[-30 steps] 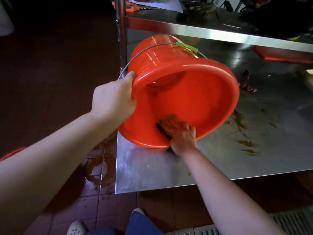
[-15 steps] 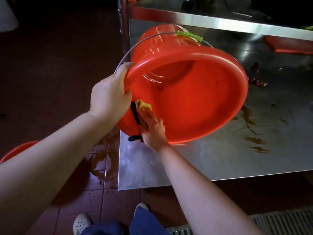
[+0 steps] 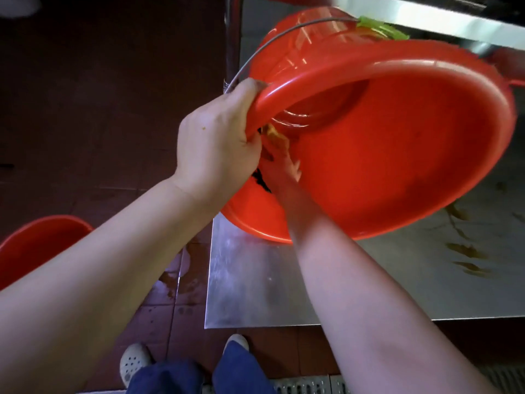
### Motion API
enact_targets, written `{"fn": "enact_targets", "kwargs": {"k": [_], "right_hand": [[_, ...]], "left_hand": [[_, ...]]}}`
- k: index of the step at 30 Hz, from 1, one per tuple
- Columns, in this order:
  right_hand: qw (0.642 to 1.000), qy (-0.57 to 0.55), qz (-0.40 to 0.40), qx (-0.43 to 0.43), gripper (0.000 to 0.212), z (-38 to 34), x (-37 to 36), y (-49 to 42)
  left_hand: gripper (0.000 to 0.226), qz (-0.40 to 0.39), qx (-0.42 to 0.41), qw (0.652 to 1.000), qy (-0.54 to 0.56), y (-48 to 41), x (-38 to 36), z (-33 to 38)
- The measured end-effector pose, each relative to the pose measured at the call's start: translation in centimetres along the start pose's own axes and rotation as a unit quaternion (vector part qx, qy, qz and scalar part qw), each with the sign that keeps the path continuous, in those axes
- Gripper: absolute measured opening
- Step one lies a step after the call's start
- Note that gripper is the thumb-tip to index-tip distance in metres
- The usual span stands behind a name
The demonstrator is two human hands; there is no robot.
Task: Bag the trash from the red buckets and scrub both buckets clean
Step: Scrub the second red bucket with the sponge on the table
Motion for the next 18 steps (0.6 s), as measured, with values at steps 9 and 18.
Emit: {"fn": "enact_targets", "kwargs": {"k": [9,18], "right_hand": [[0.893,0.421,0.138,0.076,0.061,5.4,7.0,-3.8],[0.987,-0.155,0.025,0.024,0.066,-2.5,0.8,-4.4]], "left_hand": [[0.042,-0.013,0.0,1.0,-0.009,-0.4,0.2,-0.2],[0.037,-0.041,-0.02,0.998,0.047,-0.9,-0.3,-1.3]]}}
Point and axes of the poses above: each hand's wrist, its own y-axis away from the middle knuckle, its own x-axis out of the back of the hand, z = x × y, the point moved 2 cm from there along -y, towards the middle knuckle, and after that the axes turned 6 degrees about -z, right-handed, at the moved point
